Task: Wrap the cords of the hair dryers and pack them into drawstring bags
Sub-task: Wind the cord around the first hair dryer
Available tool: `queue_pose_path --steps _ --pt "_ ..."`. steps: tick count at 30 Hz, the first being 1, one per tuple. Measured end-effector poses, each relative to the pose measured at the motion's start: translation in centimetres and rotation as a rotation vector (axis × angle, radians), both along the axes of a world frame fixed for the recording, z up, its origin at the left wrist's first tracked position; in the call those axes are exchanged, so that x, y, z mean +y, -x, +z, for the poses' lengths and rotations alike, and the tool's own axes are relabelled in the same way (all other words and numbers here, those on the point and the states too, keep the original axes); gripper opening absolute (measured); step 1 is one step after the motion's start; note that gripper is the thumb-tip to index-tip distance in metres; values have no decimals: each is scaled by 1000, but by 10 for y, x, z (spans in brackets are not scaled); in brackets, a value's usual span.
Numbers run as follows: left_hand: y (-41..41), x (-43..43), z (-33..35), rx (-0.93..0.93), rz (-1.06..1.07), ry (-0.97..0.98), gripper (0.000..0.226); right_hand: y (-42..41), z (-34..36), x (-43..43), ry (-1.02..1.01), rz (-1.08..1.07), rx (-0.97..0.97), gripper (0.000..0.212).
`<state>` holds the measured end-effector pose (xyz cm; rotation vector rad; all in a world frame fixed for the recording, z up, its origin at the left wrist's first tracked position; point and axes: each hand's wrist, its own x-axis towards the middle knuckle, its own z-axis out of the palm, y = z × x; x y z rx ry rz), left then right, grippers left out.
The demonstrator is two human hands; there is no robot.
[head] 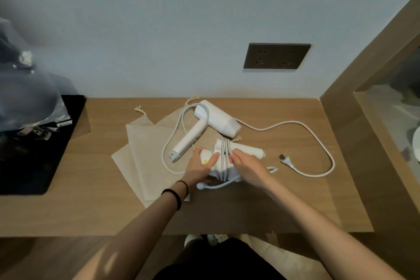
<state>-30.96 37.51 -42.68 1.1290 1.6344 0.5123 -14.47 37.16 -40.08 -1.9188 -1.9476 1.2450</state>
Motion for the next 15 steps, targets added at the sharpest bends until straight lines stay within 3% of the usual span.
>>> queue_pose_path --steps 2,4,6,8,11,15 --pt "8 4 7 384 -287 -178 60 -1 -1 -2 -14 19 14 29" --pt "6 6 23 609 -509 -446 57 -1 -1 -5 -45 43 39 28" --pt "1 8 27 622 -701 -581 58 -2 -1 -6 -57 -2 89 27" --pt "-1 7 18 595 -855 -513 63 -3 0 -7 -58 -36 131 26" --pt "1 5 8 533 -881 -478 63 -5 2 -11 -34 -30 123 26" --pt "-5 8 12 609 -840 -485 56 -18 9 -12 8 57 -14 18"
